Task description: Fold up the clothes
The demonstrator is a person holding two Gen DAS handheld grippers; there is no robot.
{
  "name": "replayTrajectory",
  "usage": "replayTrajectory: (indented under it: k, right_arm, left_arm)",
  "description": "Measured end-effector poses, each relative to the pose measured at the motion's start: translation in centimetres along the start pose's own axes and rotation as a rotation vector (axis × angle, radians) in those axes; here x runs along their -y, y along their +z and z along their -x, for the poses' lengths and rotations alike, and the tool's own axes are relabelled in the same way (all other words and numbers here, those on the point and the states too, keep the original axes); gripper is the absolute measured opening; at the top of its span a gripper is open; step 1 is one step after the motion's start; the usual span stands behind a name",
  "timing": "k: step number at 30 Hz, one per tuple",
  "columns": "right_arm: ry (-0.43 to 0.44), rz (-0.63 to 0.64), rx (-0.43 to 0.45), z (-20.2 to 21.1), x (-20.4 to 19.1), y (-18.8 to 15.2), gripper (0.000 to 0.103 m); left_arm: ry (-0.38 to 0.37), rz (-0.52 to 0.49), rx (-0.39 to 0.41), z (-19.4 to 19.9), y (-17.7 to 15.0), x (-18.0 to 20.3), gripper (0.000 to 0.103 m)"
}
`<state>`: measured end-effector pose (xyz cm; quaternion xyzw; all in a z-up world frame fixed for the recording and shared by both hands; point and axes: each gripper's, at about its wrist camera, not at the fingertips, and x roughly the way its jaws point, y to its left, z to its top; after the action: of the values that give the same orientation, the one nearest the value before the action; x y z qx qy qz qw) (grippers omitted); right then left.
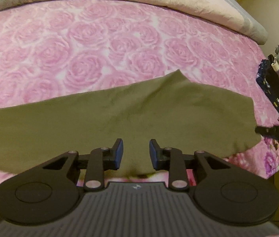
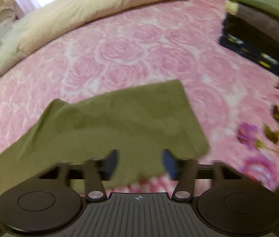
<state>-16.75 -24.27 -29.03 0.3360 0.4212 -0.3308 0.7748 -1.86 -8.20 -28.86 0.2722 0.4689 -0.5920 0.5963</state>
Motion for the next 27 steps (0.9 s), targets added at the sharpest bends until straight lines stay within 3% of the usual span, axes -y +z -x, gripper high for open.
replayTrajectory:
  k: [3,7,8,9,12,18,22,23,24,25,27]
  right_arm:
    - [0.129,-0.048,0.09,-3.8,1.4,0.2,0.032]
    - [0.093,0.006,0.133,-8.0,3.0,-0.4,0.032]
    - [0.047,-0.003,0.162,-8.4,3.9,-0.6,0.027]
    - [0.037,-0.035,0.212,-8.2,4.9,-0.7,0.013]
    - [0.011,-0.106,0.304,-6.6,6.9,-1.7,0.013]
    - [0.078,0.028,0.364,-4.4,4.7,-6.8,0.013]
    - [0.079,0.016,0.367,-3.5,3.3,-12.1,0.014]
    - [0.094,0.005,0.363,-2.7,2.9,-13.1,0.016]
    - [0.109,-0.005,0.359,-1.8,2.5,-14.0,0.04]
    - [0.124,-0.016,0.354,-1.0,2.1,-15.0,0.071]
    - [0.153,-0.038,0.345,0.7,1.4,-16.9,0.074]
  left_arm:
    - [-0.038,-0.013,0.035,-3.1,-1.0,-1.9,0.022]
    - [-0.061,0.005,0.097,-5.7,-2.5,-4.8,0.022]
    - [-0.063,0.01,0.117,-5.9,-2.7,-5.5,0.022]
    - [-0.064,0.016,0.137,-6.2,-2.9,-6.2,0.021]
    - [-0.086,0.028,0.217,-6.1,-3.9,-8.2,0.018]
    - [-0.129,0.03,0.374,-4.8,-7.5,-10.2,0.019]
    - [-0.046,0.109,0.407,-2.0,-12.3,-12.1,0.018]
    - [-0.018,0.14,0.391,-1.1,-13.4,-12.7,0.018]
    - [0.006,0.168,0.381,-0.2,-14.3,-13.5,0.019]
    - [0.03,0.196,0.371,0.8,-15.3,-14.4,0.02]
    - [0.092,0.237,0.356,2.7,-17.1,-16.2,0.02]
